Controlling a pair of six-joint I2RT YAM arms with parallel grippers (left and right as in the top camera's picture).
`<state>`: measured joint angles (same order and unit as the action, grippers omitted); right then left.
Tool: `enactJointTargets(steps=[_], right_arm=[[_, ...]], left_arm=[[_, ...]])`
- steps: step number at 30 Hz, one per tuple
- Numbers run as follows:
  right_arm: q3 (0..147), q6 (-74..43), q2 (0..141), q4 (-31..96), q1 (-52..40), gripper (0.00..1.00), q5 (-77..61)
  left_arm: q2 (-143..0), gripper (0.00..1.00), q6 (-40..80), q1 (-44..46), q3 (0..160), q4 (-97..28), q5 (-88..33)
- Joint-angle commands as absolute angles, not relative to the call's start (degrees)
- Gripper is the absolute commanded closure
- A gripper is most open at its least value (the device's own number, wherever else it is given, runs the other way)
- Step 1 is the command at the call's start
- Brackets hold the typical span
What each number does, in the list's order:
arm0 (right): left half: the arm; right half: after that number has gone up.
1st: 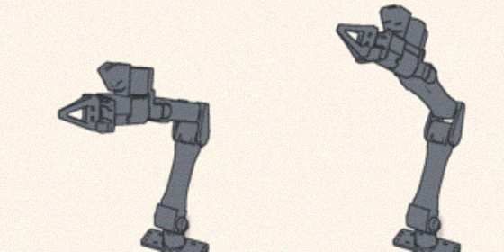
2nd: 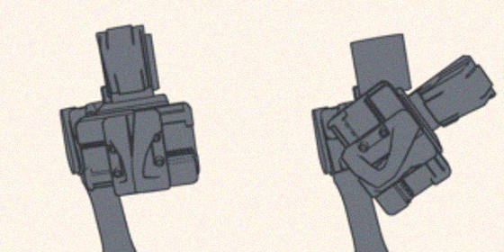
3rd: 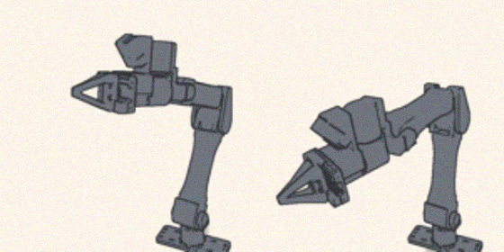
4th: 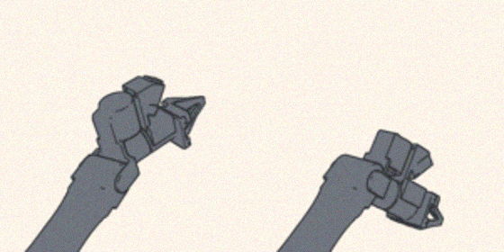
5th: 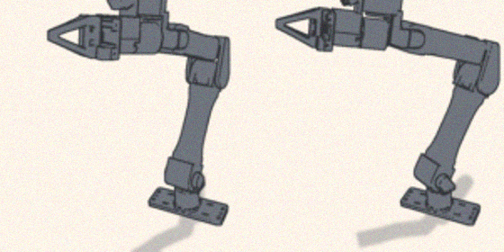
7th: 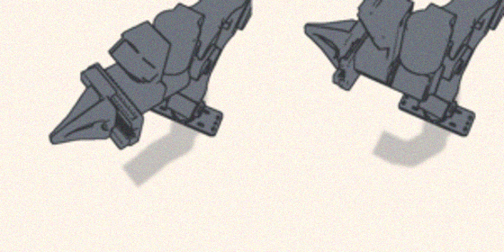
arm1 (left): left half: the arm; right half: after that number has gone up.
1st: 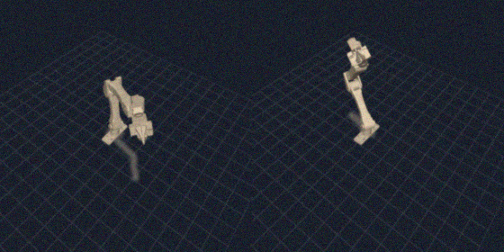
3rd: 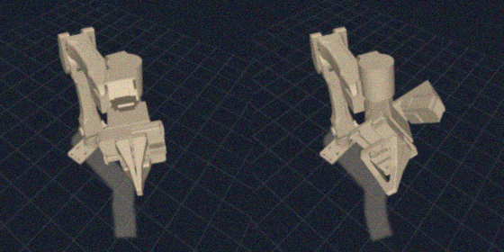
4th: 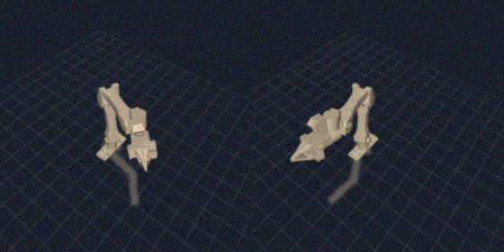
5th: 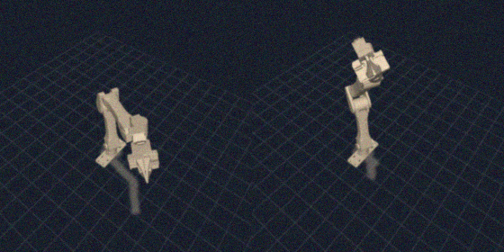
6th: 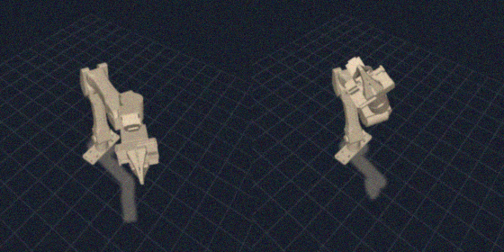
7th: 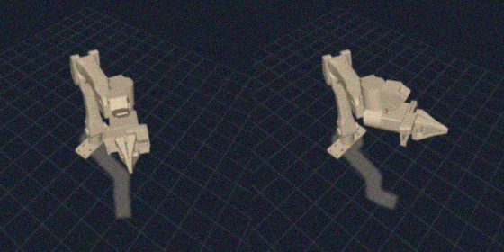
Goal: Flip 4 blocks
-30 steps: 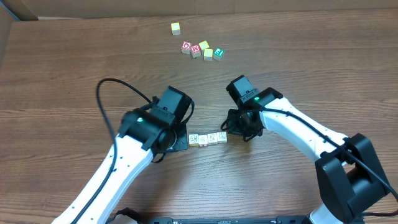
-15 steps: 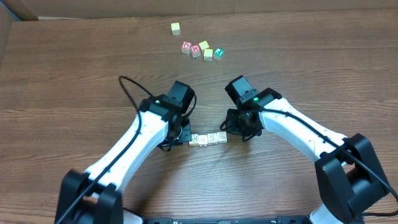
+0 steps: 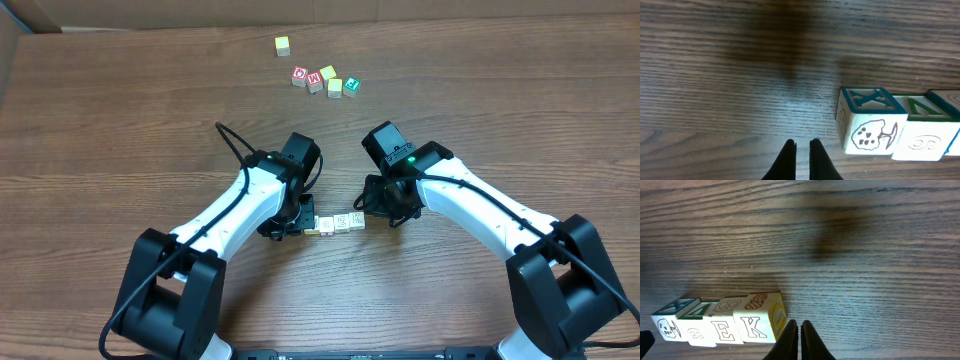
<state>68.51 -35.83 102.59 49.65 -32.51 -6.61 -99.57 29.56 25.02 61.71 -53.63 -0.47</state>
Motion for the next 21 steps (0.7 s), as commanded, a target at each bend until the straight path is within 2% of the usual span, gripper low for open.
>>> enactJointTargets(steps=[1, 10, 21], right_arm=[[67.18, -36.29, 102.04, 49.23, -32.8, 0.94, -6.07], [61.41, -36.27, 102.04, 41.85, -35.42, 0.94, -7.81], [61.34, -36.27, 102.04, 41.58, -35.94, 0.94, -7.79]], left_arm=[[-100.12, 0.96, 28.25, 24.77, 61.04, -52.77, -1.17], [-100.12, 0.96, 28.25, 24.77, 60.99, -51.79, -0.84], [-100.14, 0.96, 28.27, 24.77, 60.82, -51.72, 0.4]])
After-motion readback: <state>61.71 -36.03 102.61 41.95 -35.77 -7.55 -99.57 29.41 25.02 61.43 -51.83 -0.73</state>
